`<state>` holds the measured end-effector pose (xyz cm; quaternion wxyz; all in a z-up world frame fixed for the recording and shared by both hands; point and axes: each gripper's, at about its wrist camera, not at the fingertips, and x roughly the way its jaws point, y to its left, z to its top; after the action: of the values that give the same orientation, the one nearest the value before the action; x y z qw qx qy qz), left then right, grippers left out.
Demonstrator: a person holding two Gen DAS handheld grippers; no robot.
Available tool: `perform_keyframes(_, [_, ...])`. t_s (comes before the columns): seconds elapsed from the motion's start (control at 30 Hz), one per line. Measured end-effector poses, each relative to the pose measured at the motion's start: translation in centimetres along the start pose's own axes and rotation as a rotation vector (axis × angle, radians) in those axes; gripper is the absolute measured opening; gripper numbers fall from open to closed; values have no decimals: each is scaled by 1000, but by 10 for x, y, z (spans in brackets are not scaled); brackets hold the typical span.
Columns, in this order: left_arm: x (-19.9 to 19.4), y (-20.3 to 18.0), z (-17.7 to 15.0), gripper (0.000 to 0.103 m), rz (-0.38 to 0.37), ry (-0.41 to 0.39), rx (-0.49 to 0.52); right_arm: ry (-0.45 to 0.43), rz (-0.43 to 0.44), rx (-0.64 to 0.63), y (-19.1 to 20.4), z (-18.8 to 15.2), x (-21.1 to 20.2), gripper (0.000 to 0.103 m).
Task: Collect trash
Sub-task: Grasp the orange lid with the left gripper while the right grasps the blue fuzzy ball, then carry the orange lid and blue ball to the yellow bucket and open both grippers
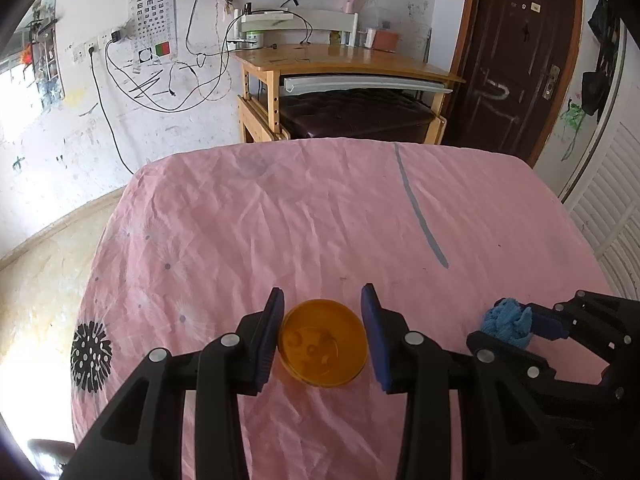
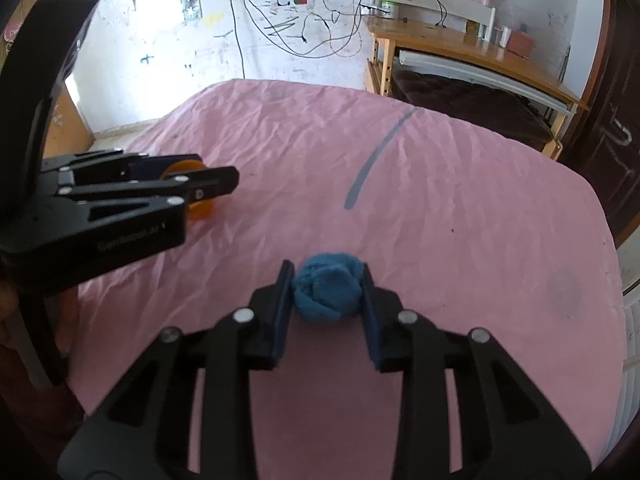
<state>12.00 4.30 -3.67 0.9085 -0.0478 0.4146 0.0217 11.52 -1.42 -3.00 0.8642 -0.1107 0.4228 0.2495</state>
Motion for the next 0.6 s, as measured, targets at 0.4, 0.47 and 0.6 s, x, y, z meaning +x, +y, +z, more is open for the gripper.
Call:
perform_keyframes(0.4, [-13, -26, 5, 35, 2, -22, 42, -52, -20, 89, -41, -6, -21, 30])
perform_keyframes(0.47, [-14, -32, 7, 35, 0, -25, 53, -64, -30, 110, -51, -8, -27, 30])
perform_keyframes(0.6, [-18, -49, 12, 35, -9, -32, 87, -85, -52, 145, -71, -11, -37, 30])
